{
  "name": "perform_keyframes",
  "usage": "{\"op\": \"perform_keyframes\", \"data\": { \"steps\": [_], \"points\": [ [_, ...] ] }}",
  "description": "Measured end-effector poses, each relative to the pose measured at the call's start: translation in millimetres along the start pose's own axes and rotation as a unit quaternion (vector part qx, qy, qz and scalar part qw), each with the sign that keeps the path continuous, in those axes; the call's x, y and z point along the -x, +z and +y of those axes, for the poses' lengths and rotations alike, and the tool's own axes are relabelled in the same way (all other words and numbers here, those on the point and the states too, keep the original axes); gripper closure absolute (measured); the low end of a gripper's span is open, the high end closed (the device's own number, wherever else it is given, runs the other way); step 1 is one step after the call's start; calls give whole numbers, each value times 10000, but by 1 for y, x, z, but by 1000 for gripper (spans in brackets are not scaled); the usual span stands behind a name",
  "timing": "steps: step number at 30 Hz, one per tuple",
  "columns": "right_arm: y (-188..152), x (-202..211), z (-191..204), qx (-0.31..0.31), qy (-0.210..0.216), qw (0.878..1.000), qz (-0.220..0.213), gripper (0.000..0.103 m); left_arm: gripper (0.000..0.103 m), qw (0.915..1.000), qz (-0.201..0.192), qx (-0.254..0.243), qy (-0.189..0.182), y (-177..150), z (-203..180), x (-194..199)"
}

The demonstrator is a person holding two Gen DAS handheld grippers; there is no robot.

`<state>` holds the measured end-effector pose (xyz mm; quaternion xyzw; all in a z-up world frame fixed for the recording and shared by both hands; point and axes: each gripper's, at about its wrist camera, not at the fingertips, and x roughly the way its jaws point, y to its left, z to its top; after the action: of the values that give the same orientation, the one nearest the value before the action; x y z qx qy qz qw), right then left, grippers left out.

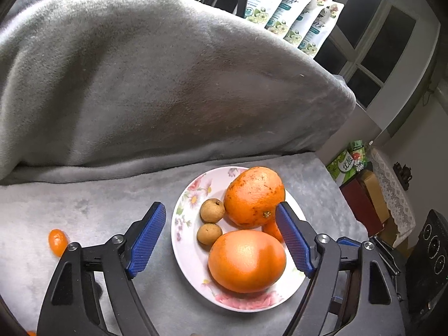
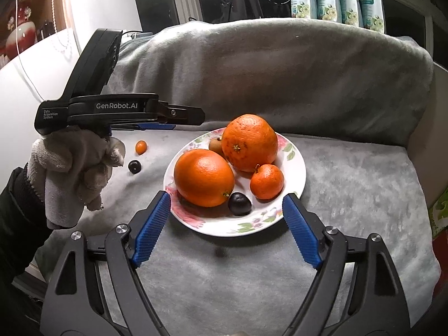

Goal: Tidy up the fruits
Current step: 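Open both grippers to release the longan and plum onto the plate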

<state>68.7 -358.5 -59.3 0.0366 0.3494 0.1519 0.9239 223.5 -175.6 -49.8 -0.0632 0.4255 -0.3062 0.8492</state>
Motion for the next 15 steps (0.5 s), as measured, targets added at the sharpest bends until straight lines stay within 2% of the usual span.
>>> {"op": "perform_keyframes", "data": {
  "steps": [15],
  "points": [
    [3,14,10,-35,-52,10000,-76,18,22,9988,-372,-134,304,-5,-9,36]
  ]
}}
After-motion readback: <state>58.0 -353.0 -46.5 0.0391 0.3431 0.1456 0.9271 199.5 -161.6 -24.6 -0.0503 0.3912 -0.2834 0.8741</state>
